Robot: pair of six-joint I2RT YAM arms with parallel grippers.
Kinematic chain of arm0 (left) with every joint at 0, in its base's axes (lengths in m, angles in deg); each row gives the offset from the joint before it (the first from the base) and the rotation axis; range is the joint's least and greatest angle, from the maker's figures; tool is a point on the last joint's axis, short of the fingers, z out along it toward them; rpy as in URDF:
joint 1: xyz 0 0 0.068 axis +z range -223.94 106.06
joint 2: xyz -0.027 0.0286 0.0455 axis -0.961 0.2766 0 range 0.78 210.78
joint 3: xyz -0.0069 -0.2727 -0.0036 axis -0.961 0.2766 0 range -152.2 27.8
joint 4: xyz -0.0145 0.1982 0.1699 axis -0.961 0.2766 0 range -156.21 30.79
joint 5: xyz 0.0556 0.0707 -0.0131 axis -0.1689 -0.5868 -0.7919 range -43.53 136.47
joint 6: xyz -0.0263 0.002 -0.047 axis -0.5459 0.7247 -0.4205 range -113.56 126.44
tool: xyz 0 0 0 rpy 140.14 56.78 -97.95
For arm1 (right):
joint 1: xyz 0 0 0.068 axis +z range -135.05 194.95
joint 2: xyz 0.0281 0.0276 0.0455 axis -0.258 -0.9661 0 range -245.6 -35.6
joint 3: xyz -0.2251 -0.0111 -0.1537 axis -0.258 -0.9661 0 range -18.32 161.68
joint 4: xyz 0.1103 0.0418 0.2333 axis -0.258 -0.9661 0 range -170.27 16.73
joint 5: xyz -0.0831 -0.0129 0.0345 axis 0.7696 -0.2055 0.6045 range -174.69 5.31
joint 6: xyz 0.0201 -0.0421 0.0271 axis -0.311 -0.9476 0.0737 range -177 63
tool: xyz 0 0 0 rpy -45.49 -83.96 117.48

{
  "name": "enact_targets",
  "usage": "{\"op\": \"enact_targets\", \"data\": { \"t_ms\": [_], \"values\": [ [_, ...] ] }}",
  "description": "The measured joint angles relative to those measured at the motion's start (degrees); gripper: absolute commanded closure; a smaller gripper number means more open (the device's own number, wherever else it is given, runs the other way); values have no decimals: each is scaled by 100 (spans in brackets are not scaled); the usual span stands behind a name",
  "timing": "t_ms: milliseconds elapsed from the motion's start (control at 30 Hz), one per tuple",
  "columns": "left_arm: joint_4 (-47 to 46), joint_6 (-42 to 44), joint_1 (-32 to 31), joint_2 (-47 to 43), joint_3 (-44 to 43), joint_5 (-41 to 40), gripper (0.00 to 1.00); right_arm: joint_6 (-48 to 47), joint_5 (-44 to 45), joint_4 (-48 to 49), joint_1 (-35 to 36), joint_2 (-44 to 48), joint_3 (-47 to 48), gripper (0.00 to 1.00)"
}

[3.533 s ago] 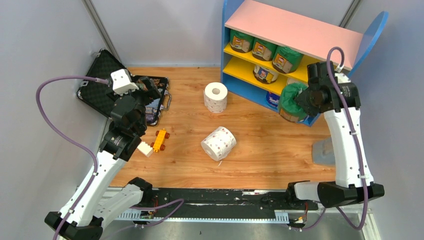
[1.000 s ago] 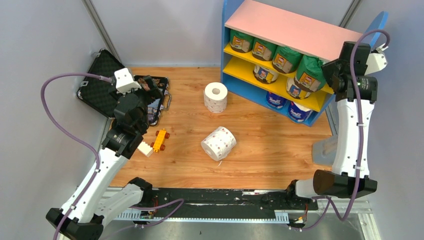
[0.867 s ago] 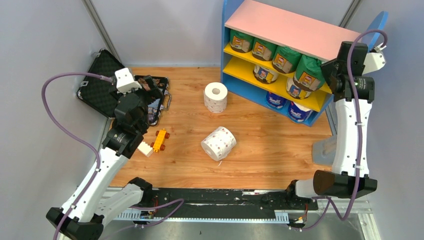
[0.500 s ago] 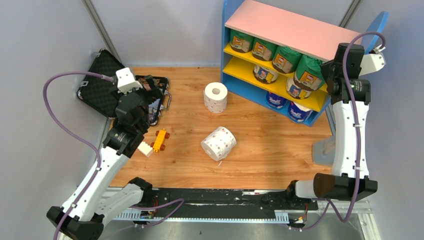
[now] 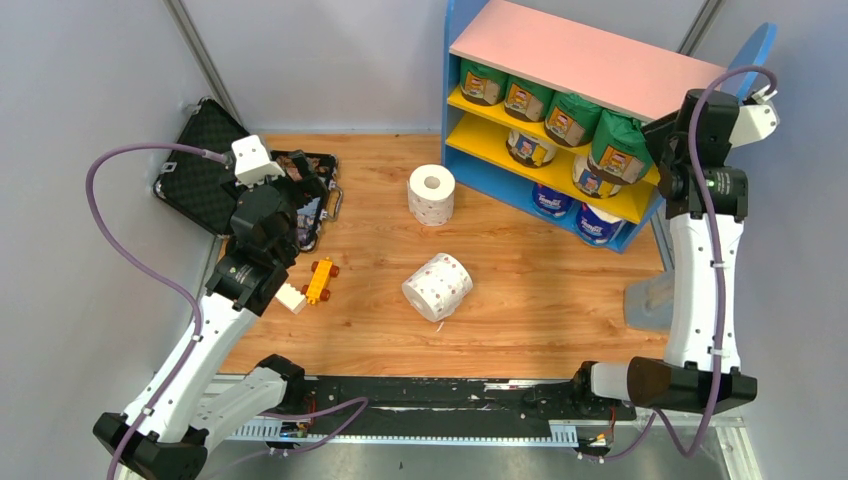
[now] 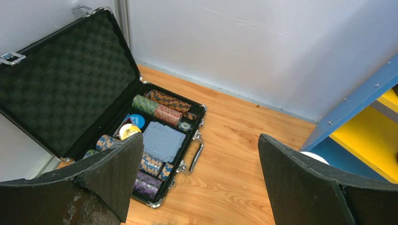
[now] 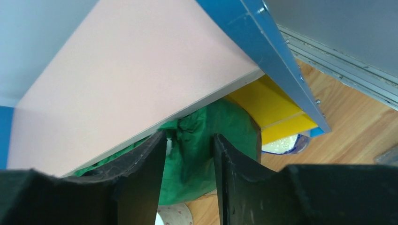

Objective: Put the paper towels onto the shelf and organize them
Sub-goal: Place the paper towel on the shelf.

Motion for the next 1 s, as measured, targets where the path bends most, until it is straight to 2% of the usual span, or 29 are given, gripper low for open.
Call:
{"op": "enact_targets", "data": {
  "t_ms": [100, 333, 500, 833, 1000],
  "values": [
    [0, -2, 0, 0, 0, 0, 1, -94, -55, 146, -7, 184, 0, 47],
    [0, 0, 0, 0, 0, 0, 1, -297, -199, 356, -7, 411, 2, 45],
    [0, 0, 0, 0, 0, -2, 1, -769, -636, 424, -4, 516, -87, 42],
    [0, -2, 0, 0, 0, 0, 1, -2212, -2256, 844, 114, 2369, -1633, 42],
    [0, -2, 0, 0, 0, 0, 1, -2575, -2588, 1038, 184, 2677, -2114, 46]
  ]
}}
